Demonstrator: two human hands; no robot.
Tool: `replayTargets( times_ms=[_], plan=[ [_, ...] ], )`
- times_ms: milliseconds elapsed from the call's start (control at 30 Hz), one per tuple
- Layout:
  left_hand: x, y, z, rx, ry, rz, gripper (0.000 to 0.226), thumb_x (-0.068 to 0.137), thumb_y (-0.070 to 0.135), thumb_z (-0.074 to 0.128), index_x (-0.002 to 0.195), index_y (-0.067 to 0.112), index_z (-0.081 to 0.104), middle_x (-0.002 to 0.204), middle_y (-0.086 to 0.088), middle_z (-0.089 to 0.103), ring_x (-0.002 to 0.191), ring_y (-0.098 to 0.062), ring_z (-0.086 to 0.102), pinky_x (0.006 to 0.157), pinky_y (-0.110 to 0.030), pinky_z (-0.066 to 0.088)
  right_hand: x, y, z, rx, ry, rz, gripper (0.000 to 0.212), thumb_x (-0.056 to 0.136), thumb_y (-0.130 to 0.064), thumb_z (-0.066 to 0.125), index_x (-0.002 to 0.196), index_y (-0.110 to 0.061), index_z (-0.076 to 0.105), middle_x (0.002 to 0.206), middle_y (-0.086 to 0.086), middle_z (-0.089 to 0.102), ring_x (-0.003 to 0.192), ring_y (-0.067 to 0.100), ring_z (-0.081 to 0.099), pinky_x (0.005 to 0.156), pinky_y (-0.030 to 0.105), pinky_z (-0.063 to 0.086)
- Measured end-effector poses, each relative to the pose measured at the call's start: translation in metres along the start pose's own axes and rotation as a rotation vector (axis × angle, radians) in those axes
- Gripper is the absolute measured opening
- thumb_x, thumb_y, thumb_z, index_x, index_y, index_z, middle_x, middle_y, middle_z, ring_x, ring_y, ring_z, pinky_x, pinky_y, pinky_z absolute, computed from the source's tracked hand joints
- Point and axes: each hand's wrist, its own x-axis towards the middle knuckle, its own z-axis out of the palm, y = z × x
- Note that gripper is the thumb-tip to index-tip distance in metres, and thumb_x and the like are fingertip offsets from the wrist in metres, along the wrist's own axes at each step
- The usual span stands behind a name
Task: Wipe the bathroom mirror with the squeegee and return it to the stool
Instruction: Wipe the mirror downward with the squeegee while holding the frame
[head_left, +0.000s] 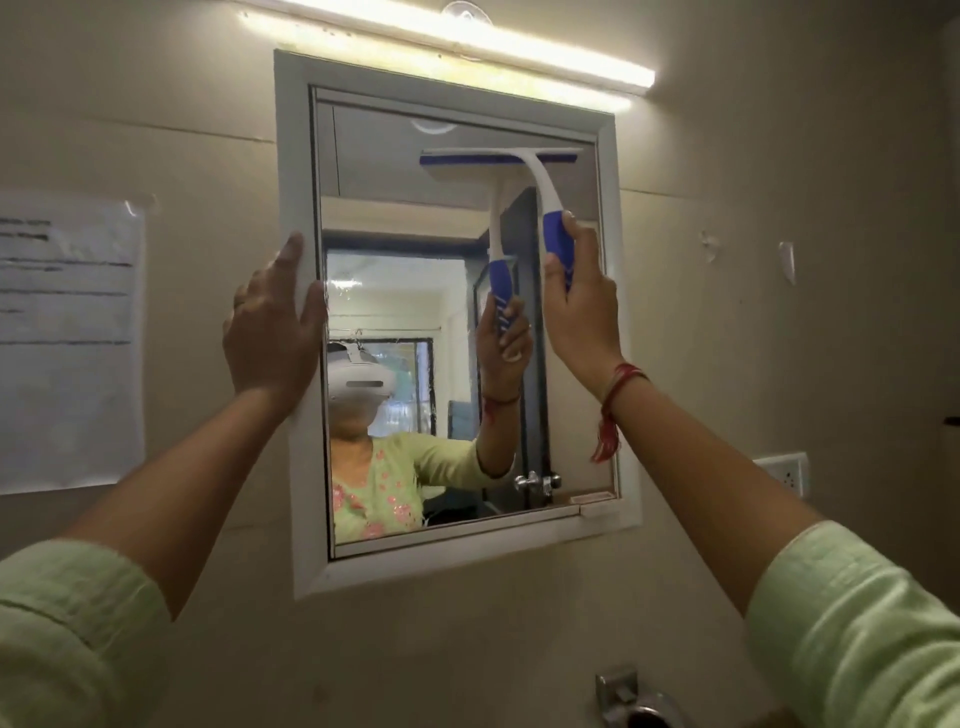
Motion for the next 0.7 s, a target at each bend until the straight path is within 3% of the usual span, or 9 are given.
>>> replayTargets(
  times_ms=[167, 400, 533, 633, 700],
  plan=[
    [-0.001, 0.000, 0.000, 0.003, 0.008, 0.002, 0.047, 0.097, 0.032, 0.043, 0.142, 0.026, 0.032, 0.129, -0.017, 0.054, 0.112, -0.040, 0.050, 0.089, -0.052, 0.041, 0.007, 0.005, 0.004, 0.072, 0.045, 0.025, 0.035, 0.099, -0.018, 0.040, 0.133, -0.011, 0.036, 0.065, -0.017, 0.047, 0.051, -0.012, 0.055, 0.042, 0.000, 0.038],
    [-0.001, 0.000, 0.000, 0.014, 0.021, 0.016, 0.046, 0.098, 0.033, 0.040, 0.142, 0.025, 0.033, 0.129, -0.014, 0.055, 0.114, -0.036, 0.051, 0.098, -0.050, 0.034, 0.020, 0.002, 0.014, 0.080, 0.080, 0.056, 0.034, 0.098, -0.018, 0.042, 0.131, -0.010, 0.037, 0.072, -0.021, 0.045, 0.062, -0.019, 0.054, 0.049, -0.001, 0.041],
    [0.000, 0.000, -0.001, 0.032, 0.011, 0.015, 0.047, 0.098, 0.034, 0.040, 0.143, 0.025, 0.032, 0.126, -0.015, 0.056, 0.112, -0.035, 0.052, 0.099, -0.049, 0.032, 0.010, 0.005, 0.020, 0.080, 0.098, 0.075, 0.034, 0.098, -0.022, 0.041, 0.131, -0.015, 0.038, 0.071, -0.020, 0.047, 0.060, -0.012, 0.056, 0.051, 0.001, 0.044],
    [-0.001, 0.000, -0.001, 0.029, 0.013, 0.015, 0.047, 0.098, 0.033, 0.040, 0.143, 0.025, 0.031, 0.125, -0.015, 0.056, 0.111, -0.034, 0.052, 0.099, -0.048, 0.032, -0.008, 0.013, 0.017, 0.050, 0.095, 0.050, 0.034, 0.099, -0.023, 0.040, 0.132, -0.018, 0.037, 0.069, -0.014, 0.048, 0.057, 0.006, 0.059, 0.050, 0.012, 0.048],
    [-0.002, 0.000, -0.001, 0.025, 0.015, 0.017, 0.047, 0.098, 0.033, 0.040, 0.143, 0.025, 0.031, 0.127, -0.015, 0.055, 0.111, -0.034, 0.052, 0.099, -0.047, 0.032, -0.015, 0.016, 0.011, 0.028, 0.080, 0.031, 0.033, 0.099, -0.023, 0.040, 0.131, -0.020, 0.037, 0.068, -0.010, 0.049, 0.056, 0.010, 0.058, 0.048, 0.013, 0.047]
  ],
)
